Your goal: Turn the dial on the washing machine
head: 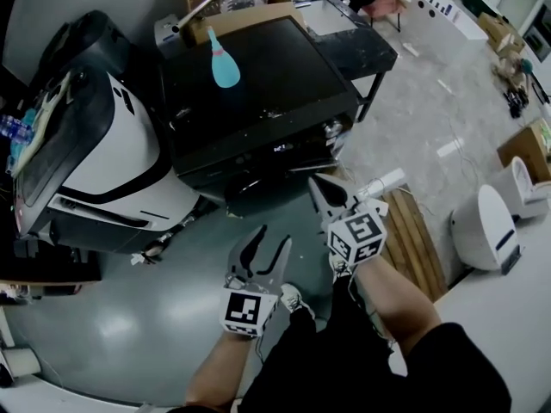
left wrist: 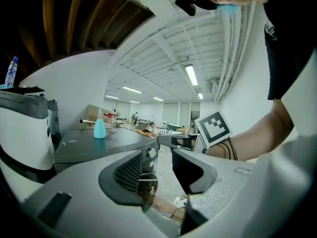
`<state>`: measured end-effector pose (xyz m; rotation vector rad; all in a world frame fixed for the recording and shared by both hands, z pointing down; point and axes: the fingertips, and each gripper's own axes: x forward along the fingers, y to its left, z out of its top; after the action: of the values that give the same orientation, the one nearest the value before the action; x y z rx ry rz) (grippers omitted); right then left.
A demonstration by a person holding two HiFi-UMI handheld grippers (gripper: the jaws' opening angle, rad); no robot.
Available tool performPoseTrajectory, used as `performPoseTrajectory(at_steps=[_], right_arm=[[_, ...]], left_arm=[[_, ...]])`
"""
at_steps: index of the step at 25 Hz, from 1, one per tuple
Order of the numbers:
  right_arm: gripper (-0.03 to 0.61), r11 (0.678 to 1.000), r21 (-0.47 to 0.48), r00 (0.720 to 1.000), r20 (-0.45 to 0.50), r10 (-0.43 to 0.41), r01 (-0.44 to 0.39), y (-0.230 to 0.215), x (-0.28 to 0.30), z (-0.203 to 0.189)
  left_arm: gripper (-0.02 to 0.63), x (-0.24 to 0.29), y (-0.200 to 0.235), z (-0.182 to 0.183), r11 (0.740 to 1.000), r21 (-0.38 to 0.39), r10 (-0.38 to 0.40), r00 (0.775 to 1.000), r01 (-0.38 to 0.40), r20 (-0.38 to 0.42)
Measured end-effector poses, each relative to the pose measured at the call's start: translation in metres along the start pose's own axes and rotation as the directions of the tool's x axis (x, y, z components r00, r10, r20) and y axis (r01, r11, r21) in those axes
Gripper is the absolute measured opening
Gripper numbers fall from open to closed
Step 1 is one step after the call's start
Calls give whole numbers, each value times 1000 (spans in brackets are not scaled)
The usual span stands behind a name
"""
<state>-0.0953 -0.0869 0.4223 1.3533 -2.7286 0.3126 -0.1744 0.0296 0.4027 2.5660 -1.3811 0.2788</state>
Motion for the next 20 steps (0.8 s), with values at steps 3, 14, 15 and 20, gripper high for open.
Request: performPoseTrajectory(at_steps=[3,14,15,20], right_arm=[[-3,1000,-26,999,27,18,-17,24,-15,19],[-3,998,-62,999,49,16,-13,66,-94,65],[-3,998,-58,999,47,17,-14,67,-102,65],[-3,998,-39,998,54,41,-39,70,-141,61]], left_arm=[[148,-19,-3,4,1000,11,-15,1000,14,13],[5,-58,-35,25,999,21,-49,997,47,60],[5,-60,-39,25,999,19,-47,997,45,63],[5,-69,-67,20,999,23,-30,997,28,75]])
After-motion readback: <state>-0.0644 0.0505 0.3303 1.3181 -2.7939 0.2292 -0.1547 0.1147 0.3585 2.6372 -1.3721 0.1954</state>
